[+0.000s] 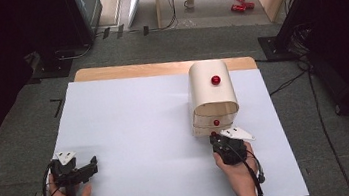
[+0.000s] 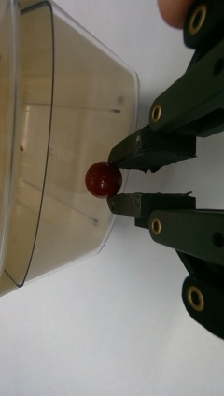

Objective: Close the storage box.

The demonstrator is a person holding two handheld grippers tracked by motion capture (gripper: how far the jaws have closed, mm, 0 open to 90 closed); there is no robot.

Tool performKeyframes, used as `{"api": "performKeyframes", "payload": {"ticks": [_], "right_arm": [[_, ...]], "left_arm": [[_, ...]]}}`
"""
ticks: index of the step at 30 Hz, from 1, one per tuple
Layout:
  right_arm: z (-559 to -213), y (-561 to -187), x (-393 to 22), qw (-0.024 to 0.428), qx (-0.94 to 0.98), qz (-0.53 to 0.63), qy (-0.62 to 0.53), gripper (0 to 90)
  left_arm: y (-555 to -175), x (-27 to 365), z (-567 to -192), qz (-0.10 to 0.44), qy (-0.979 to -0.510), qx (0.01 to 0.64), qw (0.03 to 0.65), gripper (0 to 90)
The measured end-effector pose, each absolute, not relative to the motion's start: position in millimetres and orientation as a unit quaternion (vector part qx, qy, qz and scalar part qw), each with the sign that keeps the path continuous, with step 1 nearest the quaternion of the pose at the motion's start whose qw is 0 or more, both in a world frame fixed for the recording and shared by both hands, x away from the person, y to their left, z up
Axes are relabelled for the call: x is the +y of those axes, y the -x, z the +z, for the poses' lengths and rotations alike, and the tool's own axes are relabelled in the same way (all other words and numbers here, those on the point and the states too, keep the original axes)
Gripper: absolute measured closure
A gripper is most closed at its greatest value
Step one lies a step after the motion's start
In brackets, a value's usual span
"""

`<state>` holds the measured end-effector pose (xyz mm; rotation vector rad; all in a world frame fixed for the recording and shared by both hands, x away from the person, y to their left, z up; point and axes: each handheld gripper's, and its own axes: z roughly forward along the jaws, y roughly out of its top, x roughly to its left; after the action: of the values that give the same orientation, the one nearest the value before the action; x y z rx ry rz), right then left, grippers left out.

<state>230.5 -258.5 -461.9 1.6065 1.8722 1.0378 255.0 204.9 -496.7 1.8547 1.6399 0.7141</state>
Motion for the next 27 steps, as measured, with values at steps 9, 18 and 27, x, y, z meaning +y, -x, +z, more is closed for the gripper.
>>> {"api": "performKeyframes", "payload": {"ticks": [9,18,27], "right_arm": [[-462.7,-220.8,-266.6,0.218,0.692,0.388,-0.569,46.0],[-461.8,-207.7,-282.4,0.229,0.692,0.381,-0.569,35.1],[-464.3,-197.8,-299.1,0.241,0.697,0.366,-0.568,24.6]], "left_arm": [[-255.0,204.9,-496.7,0.266,-0.691,0.611,0.279,11.8],[-255.0,204.9,-496.7,0.266,-0.691,0.611,0.279,11.8],[-255.0,204.9,-496.7,0.266,-0.691,0.611,0.279,11.8]]}}
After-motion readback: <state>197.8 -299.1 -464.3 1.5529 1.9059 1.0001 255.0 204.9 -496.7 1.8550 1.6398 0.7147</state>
